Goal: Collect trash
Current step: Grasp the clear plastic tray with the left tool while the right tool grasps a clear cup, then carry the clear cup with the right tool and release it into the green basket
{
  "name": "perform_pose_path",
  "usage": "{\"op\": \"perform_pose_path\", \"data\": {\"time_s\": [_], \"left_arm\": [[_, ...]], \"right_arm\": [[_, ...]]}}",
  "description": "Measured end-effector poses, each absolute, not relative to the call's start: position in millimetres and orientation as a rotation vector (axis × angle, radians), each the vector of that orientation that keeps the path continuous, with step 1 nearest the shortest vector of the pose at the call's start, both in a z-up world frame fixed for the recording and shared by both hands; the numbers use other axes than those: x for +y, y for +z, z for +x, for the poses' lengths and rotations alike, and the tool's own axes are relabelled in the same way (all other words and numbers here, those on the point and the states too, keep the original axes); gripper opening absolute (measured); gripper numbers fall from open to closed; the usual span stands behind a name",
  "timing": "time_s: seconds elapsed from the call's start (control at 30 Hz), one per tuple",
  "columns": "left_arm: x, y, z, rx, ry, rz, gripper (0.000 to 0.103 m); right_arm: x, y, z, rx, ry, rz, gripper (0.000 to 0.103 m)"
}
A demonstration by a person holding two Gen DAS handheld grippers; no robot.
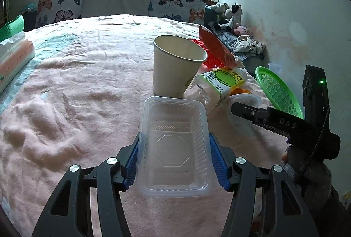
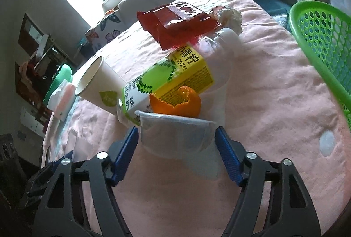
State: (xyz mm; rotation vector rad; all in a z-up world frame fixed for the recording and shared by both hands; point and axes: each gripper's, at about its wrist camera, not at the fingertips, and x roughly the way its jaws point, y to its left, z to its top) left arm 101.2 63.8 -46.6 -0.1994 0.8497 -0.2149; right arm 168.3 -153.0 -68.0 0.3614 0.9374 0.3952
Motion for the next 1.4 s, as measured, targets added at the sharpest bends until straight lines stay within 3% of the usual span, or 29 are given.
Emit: {"op": "perform_pose_path", "data": {"time_s": [0.1, 0.37, 0.73, 1.1, 1.4], "left_arm": [[62.5, -47.3, 101.6, 0.851, -0.217, -0.202, 0.056], [60.1, -42.3, 101.2, 0.84, -0.223, -0.199, 0.056], [47.4, -38.8, 101.5, 0.839, -0.246, -0.191, 0.056], [41.2, -38.9, 100.1, 0.839, -0.256, -0.191, 0.056], [33.9, -38.5, 103.0, 0.849, -0.29, -0.199, 0.056]], "right_arm": [[-154.3, -68.0, 169.3, 0.939, 0.414, 0.362, 0.059], [-155.6, -56.2, 155.0, 0.944, 0.432, 0.231, 0.059], [-147.9, -36.8, 134.4, 0.993, 0.485, -0.236, 0.059], [-143.6, -47.1, 126.1, 1.119, 0.541, -0.502, 0.059], [-164.2, -31.0, 125.9, 1.098, 0.489, -0.467, 0.059]]}}
